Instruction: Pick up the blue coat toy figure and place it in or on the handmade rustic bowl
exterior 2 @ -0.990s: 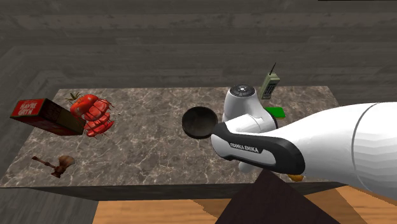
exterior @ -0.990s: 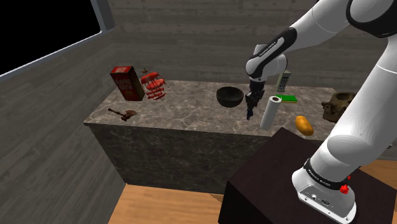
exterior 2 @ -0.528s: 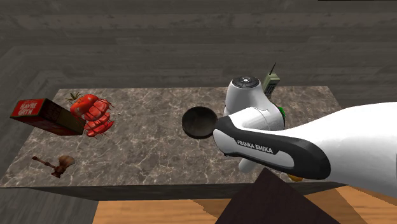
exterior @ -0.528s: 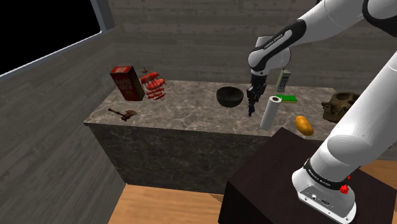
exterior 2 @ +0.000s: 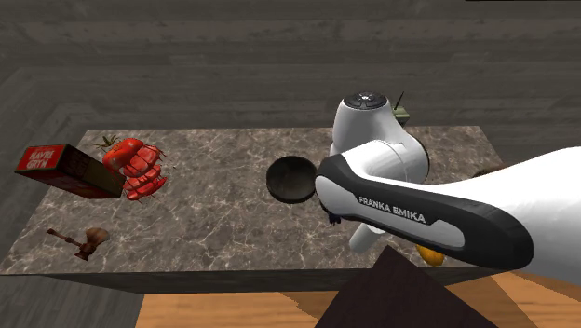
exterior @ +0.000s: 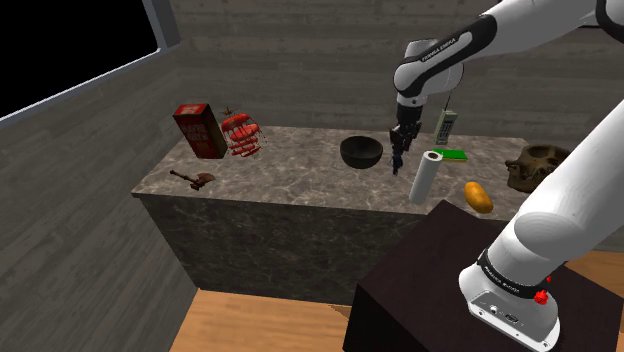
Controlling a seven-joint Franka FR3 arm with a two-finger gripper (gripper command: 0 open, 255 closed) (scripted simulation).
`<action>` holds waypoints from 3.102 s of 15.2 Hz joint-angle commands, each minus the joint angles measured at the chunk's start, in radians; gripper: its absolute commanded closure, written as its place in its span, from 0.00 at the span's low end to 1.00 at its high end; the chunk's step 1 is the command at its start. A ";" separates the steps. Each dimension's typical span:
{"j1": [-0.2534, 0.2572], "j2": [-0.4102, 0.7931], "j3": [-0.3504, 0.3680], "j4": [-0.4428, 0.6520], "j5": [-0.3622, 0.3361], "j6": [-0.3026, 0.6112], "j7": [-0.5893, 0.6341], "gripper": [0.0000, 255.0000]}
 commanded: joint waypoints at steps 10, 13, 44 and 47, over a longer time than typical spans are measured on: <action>-0.002 -0.088 0.009 0.073 -0.027 -0.157 0.025 1.00; -0.002 -0.106 0.011 0.097 -0.031 -0.199 0.030 1.00; -0.025 0.491 0.022 0.821 0.145 -0.353 -0.035 1.00; -0.025 0.502 0.024 0.796 0.149 -0.318 -0.039 1.00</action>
